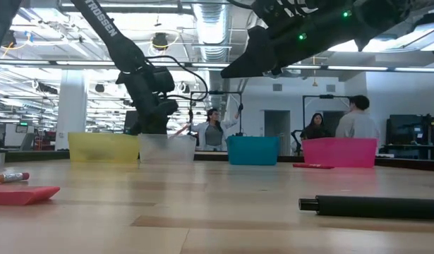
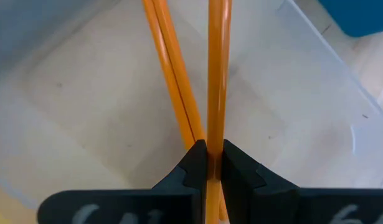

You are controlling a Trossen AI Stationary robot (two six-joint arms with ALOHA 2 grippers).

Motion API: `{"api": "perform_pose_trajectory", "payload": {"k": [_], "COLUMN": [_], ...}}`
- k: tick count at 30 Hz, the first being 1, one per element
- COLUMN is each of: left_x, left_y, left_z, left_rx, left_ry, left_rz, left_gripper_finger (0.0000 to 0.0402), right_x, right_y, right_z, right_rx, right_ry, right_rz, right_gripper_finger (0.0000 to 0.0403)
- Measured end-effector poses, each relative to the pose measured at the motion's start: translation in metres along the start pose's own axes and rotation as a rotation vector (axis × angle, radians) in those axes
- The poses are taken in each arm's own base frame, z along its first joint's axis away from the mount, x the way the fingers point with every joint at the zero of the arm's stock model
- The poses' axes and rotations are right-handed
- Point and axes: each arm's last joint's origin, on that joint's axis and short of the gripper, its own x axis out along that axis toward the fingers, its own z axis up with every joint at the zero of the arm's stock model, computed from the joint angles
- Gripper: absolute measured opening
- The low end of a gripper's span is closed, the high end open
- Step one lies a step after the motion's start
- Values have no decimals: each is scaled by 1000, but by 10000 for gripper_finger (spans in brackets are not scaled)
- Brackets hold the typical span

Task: Sort crayons/erasers/pens/pencils in bins
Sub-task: Put the orange pencil into the transparent bin, then adjust the transparent bin on the table

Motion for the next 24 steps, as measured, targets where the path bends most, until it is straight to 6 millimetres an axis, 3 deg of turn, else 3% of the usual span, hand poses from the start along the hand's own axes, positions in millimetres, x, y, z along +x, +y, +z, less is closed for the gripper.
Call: {"api": "perform_pose_trajectory", "payload": {"k": [11,24], "left_x": [0,0], "left_y": [-1,0], "left_z": [-2,-2], "left_rx": [-18,-22], "left_ry": [18,15], "left_rz": [-19,-12], "left_gripper_finger": [26,74], "right_x": [0,0], "right_y": [0,0], "right_z": [0,0], "right_rx": [4,4], "right_ry": [4,4], "right_rz": [1,1], "right_gripper_finger": [4,5]}}
